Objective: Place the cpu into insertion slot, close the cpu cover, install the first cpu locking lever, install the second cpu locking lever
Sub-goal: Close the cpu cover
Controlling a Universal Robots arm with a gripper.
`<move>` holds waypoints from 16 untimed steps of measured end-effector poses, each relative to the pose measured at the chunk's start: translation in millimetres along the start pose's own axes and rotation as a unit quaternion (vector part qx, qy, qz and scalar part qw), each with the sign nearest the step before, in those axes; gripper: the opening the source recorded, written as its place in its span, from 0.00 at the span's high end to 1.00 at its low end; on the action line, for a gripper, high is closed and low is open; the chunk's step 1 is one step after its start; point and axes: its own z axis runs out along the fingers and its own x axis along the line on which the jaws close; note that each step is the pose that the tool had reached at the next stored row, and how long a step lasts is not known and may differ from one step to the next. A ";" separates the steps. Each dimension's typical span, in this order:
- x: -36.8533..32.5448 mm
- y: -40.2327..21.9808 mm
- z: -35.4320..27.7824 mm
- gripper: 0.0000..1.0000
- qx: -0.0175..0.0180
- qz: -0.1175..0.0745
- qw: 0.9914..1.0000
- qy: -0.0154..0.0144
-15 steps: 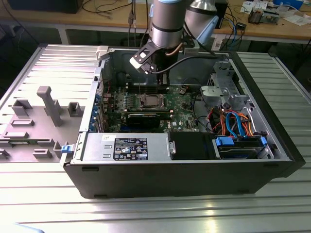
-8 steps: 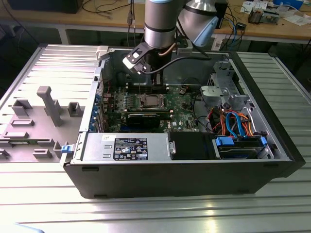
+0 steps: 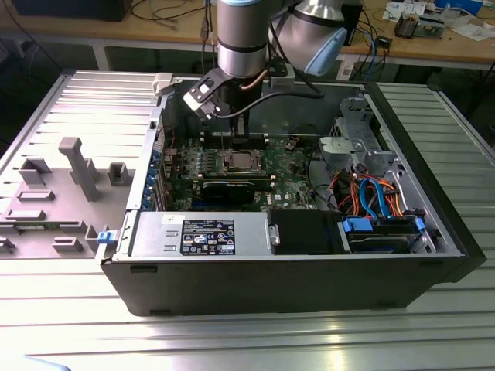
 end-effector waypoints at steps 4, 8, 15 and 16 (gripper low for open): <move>-0.2 -3.2 6.5 0.89 0.009 0.000 1.000 0.000; -0.2 -3.3 6.7 0.89 0.009 0.000 1.000 0.000; -0.6 -6.1 17.1 0.89 0.010 -0.018 1.000 0.000; -0.6 -6.4 18.4 0.89 0.010 -0.018 1.000 0.000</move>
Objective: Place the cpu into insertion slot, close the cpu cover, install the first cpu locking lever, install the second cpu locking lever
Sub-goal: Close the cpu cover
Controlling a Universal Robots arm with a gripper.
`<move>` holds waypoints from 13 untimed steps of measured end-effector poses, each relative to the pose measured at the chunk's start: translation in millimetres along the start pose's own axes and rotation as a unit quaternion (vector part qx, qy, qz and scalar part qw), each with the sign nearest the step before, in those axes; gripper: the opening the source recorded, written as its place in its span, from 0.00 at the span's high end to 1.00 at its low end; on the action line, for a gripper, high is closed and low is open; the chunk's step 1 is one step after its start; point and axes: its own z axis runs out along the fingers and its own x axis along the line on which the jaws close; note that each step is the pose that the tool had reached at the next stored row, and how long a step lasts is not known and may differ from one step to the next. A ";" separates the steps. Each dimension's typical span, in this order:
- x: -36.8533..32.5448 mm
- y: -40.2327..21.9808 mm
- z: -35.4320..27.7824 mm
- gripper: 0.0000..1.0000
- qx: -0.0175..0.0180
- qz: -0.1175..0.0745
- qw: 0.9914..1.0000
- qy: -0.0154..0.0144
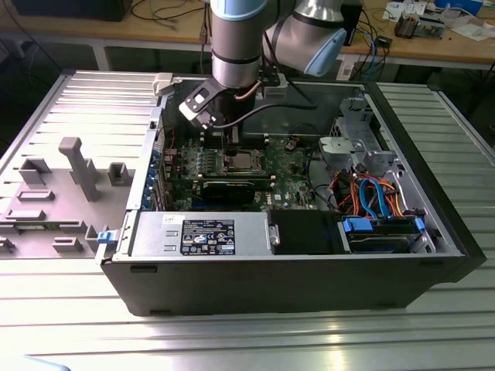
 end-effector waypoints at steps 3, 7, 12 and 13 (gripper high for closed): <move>-0.1 -0.5 4.1 0.89 0.000 0.000 1.000 0.000; -0.4 -1.2 11.9 0.89 0.000 0.000 1.000 0.000; -0.6 -1.3 16.7 0.89 0.000 0.000 1.000 0.000; -0.6 -1.4 16.7 0.89 0.001 0.000 1.000 0.000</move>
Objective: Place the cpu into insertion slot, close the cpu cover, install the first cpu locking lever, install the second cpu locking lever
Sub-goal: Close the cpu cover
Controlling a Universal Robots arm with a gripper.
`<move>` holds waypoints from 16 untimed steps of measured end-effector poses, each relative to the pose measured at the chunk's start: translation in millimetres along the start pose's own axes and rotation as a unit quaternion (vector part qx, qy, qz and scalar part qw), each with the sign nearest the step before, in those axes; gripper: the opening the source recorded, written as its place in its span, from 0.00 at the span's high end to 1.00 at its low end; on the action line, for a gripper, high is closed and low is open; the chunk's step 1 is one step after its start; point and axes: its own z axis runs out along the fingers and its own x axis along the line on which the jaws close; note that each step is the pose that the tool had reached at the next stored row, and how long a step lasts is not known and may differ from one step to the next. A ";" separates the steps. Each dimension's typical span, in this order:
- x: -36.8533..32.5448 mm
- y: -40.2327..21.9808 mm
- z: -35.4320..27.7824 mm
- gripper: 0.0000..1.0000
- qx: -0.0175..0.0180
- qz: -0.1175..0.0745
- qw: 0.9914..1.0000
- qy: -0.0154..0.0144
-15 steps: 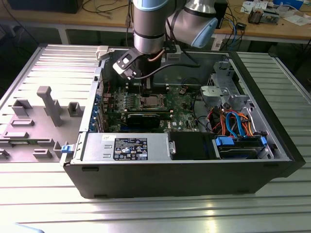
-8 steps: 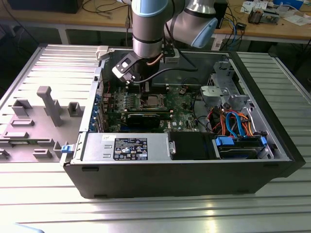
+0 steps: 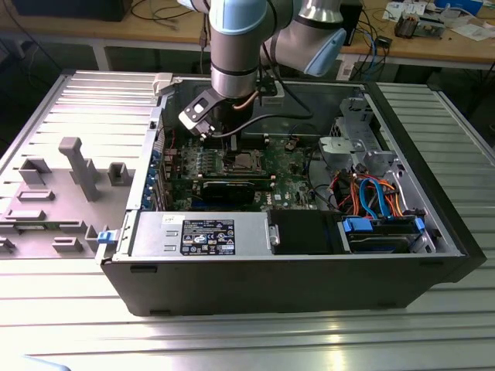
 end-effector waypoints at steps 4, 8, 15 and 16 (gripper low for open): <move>0.2 0.1 -1.3 0.89 0.000 0.000 1.000 0.000; 0.2 0.7 -4.4 0.89 0.000 0.000 1.000 0.000; -0.6 13.8 -4.3 0.89 0.000 0.000 1.000 -0.002; -0.8 16.9 -4.3 0.89 0.000 0.000 1.000 -0.002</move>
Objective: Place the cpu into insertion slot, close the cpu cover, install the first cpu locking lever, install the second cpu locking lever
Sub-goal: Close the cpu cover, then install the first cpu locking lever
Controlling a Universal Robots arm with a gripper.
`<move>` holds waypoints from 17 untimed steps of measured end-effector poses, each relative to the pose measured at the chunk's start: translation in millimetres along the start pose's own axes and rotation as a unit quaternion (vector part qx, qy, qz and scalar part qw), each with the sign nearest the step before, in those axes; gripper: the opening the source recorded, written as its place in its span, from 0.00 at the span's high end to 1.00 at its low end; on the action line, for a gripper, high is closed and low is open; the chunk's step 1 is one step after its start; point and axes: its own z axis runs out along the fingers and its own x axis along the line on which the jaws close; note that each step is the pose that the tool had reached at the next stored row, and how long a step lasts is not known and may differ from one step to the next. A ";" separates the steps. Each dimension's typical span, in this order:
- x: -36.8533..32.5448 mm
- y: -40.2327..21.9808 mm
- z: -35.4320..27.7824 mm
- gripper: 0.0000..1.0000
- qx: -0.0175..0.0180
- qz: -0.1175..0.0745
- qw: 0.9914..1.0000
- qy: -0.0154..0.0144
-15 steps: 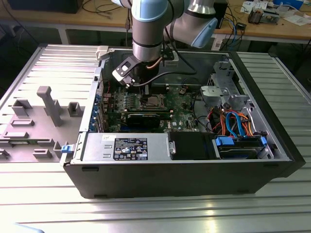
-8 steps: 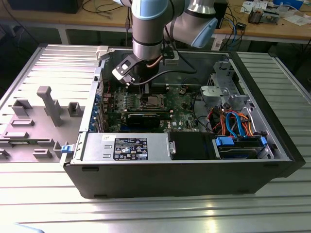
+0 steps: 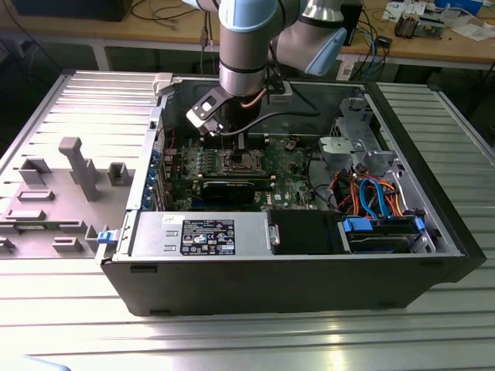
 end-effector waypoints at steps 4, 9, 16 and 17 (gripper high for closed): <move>-0.5 8.4 0.0 0.89 0.000 0.000 1.000 -0.001; -0.7 11.7 0.0 0.89 0.000 0.000 1.000 -0.001; -0.8 11.9 0.0 0.89 0.000 0.000 1.000 -0.001; -0.8 11.9 0.0 0.89 0.000 0.000 1.000 -0.001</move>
